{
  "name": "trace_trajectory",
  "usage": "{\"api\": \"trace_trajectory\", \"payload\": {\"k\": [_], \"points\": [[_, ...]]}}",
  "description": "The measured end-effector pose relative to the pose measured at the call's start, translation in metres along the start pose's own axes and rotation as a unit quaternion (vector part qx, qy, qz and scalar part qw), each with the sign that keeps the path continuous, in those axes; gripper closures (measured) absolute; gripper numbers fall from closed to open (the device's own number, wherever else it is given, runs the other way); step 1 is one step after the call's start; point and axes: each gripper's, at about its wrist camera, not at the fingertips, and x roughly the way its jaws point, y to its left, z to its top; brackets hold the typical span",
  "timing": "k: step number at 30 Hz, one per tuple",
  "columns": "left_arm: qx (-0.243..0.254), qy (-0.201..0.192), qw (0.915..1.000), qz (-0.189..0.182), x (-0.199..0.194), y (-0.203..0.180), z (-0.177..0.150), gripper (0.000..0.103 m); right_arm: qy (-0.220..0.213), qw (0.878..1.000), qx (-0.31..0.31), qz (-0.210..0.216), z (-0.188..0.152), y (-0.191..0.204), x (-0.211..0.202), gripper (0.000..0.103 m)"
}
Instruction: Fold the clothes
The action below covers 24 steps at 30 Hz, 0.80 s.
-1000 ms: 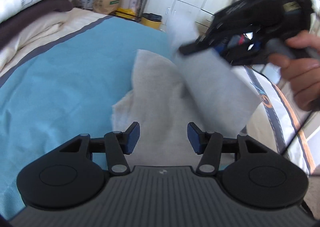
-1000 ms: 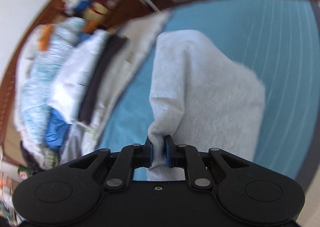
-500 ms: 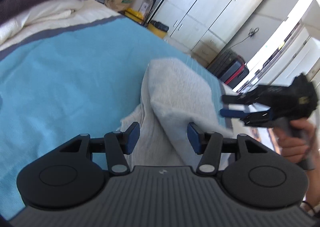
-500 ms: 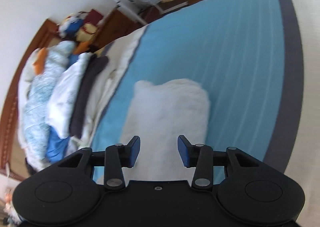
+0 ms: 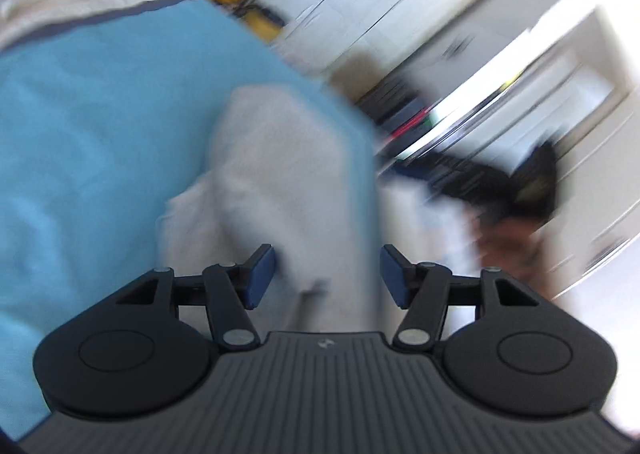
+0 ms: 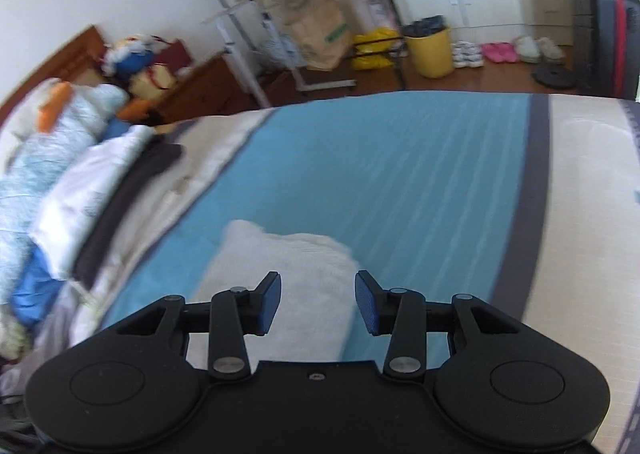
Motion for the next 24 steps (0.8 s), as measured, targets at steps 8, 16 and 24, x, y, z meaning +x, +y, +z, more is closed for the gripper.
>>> {"api": "trace_trajectory", "payload": {"k": [8, 16, 24], "points": [[0.092, -0.018, 0.9795, 0.178, 0.033, -0.028, -0.022, 0.084, -0.007, 0.997, -0.065, -0.036, -0.011, 0.017, 0.008, 0.049], [0.148, -0.126, 0.9577, 0.212, -0.006, -0.067, -0.033, 0.089, -0.031, 0.998, -0.045, -0.044, -0.009, 0.005, 0.005, 0.029], [0.074, -0.018, 0.9656, 0.249, 0.026, -0.013, -0.032, 0.063, -0.015, 0.996, -0.077, -0.030, -0.012, 0.018, 0.020, 0.029]]}}
